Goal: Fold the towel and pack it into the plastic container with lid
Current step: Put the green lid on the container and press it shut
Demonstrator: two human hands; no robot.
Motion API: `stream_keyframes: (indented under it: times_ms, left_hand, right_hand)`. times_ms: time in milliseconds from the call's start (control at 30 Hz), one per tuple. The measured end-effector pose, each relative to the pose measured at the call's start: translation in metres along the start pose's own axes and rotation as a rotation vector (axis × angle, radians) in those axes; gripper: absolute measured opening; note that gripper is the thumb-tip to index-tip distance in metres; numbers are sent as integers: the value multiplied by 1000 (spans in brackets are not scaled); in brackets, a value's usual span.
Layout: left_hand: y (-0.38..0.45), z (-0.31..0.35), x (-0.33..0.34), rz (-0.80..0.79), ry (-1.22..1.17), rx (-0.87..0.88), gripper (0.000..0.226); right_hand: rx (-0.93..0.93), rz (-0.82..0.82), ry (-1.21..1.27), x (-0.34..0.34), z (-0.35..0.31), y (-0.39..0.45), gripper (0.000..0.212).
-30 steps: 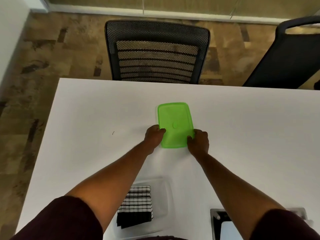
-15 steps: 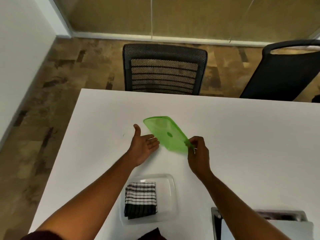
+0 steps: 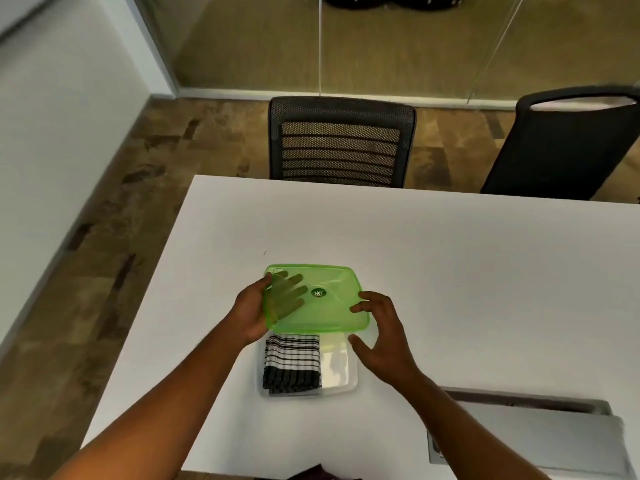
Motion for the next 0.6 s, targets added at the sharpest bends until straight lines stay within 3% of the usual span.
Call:
stream_keyframes:
  times_ms: [67,133,233,300,433,533,600]
  left_hand:
    - [-6,-8,-9,29,37,26,42]
    - [-15,-16,-18,51,90,73,36]
    - [-29,-28,-28,94,178,122,33]
    - [-38,-35,-33,187,301,181,34]
    - [-53,-42,-42,520,664,407,24]
    - [-55,-60,-55,583,823,487,22]
    - [-57,-71,-66,614,857,484,33]
  right_hand:
    - [204,-49,258,0,2,-6,62]
    - [493,20,500,1,9,-7,59]
    - [714,163,542,5,17,-7,44]
    - [743,171,553,10,16,-9,39]
    - [709,141,399,16,16,-21,36]
    - [699,153,313,17,18,-35,32]
    - [670,158,222,22,18,-44,32]
Point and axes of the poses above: each hand's wrist, its own y-axis towards the middle knuckle, its own x-axis out of the palm, z = x × y, the point moved 4 cm from there along y, towards the middle knuckle, and after that the axes turned 6 degrees about y, right-handed, at the moved point
